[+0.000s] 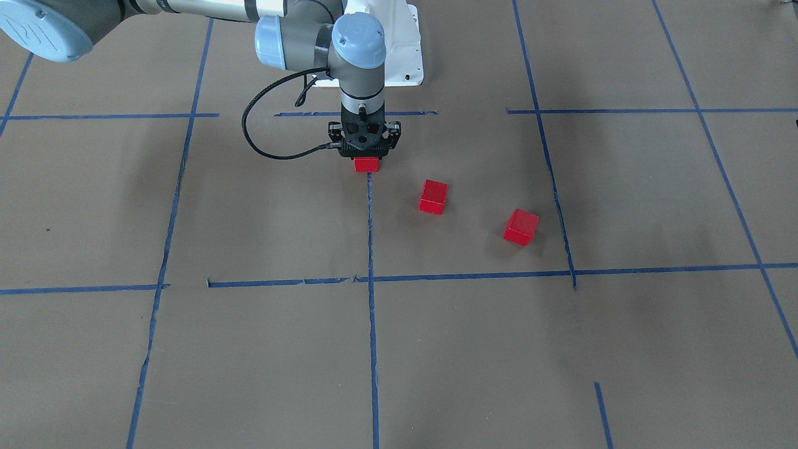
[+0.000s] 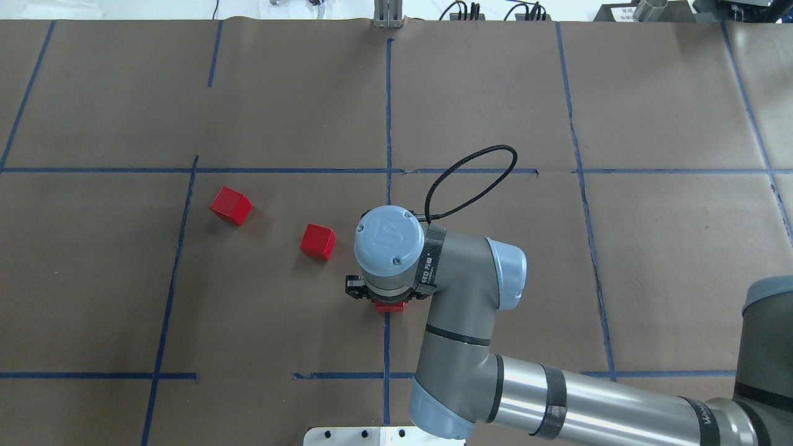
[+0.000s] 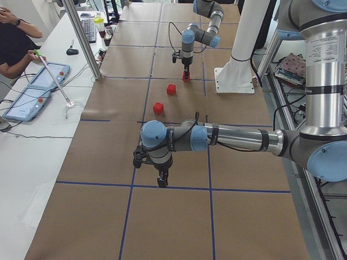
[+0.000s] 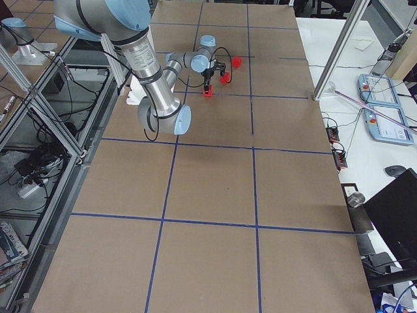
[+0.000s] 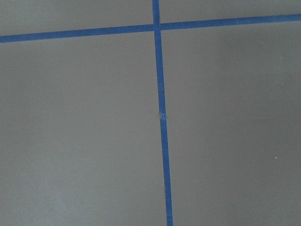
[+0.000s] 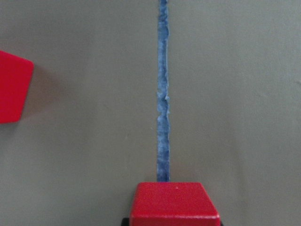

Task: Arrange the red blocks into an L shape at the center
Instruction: 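Lower the red cube at the center and open the right gripper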

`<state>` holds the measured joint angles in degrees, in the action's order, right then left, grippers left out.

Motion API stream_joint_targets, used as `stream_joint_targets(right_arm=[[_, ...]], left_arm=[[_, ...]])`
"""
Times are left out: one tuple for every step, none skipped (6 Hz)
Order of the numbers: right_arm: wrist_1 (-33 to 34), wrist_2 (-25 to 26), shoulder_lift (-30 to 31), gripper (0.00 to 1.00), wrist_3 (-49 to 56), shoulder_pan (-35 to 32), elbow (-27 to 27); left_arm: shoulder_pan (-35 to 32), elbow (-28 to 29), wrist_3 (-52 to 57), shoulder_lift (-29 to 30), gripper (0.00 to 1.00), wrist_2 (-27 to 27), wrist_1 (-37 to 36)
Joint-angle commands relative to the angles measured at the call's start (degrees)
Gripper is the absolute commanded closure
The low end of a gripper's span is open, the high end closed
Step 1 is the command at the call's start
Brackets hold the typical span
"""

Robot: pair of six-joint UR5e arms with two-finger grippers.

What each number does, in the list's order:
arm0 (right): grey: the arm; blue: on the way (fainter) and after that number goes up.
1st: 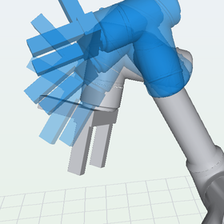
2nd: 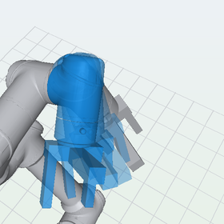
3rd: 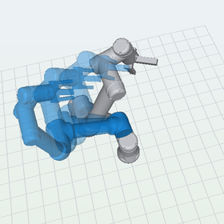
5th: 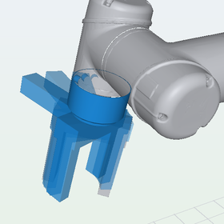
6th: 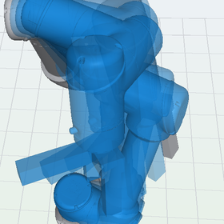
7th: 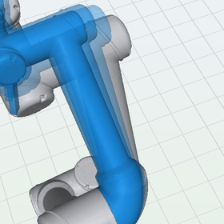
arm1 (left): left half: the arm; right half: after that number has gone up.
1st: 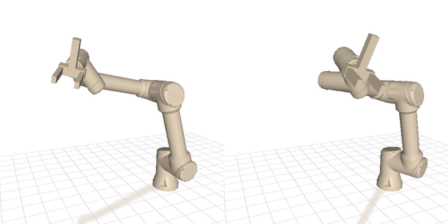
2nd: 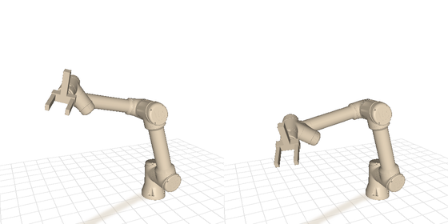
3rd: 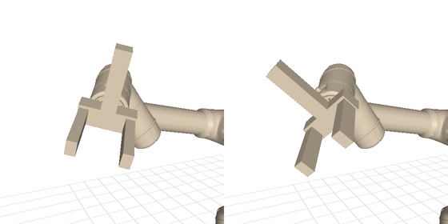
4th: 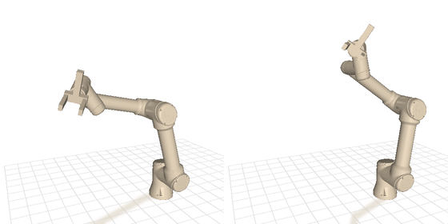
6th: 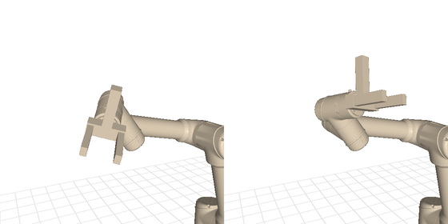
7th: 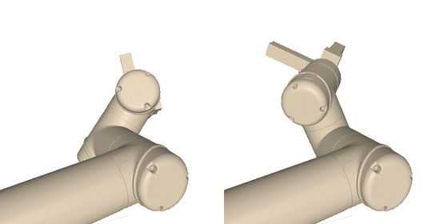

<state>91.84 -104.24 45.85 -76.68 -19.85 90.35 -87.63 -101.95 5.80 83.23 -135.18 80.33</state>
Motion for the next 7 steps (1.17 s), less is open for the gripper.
stream_joint_targets(right_arm=[[0.00, 0.00, 0.11, 0.01, 1.08, 0.16, 0.00], [0.00, 0.00, 0.03, 0.00, 1.00, 0.16, 0.17], [0.00, 0.00, -0.06, 0.00, 1.18, 0.16, 0.52], [0.18, -0.09, 0.20, 0.00, 1.27, -0.18, 3.05], [0.35, -0.70, 3.07, 0.00, 1.27, -1.93, 8.82], [0.61, -2.27, 5.71, 0.00, 1.27, -3.95, 12.53], [0.62, -7.68, 8.35, 0.00, 1.27, -7.36, 15.44]], left_arm=[[0.00, -0.09, 0.00, 0.00, 0.00, 0.00, 0.00], [0.00, -0.09, 0.00, 0.09, 0.00, 0.00, 0.00], [0.00, -0.18, 0.00, 0.09, 0.00, 0.00, -0.09], [0.00, -0.44, -0.09, 0.26, 0.00, 0.00, -0.18], [0.00, -1.75, -0.09, 0.26, 0.00, -0.09, -0.26], [0.17, -2.03, -0.09, 0.35, 0.00, -0.09, 0.08], [2.35, -2.12, 0.00, 0.44, 0.00, -0.18, 2.87]])
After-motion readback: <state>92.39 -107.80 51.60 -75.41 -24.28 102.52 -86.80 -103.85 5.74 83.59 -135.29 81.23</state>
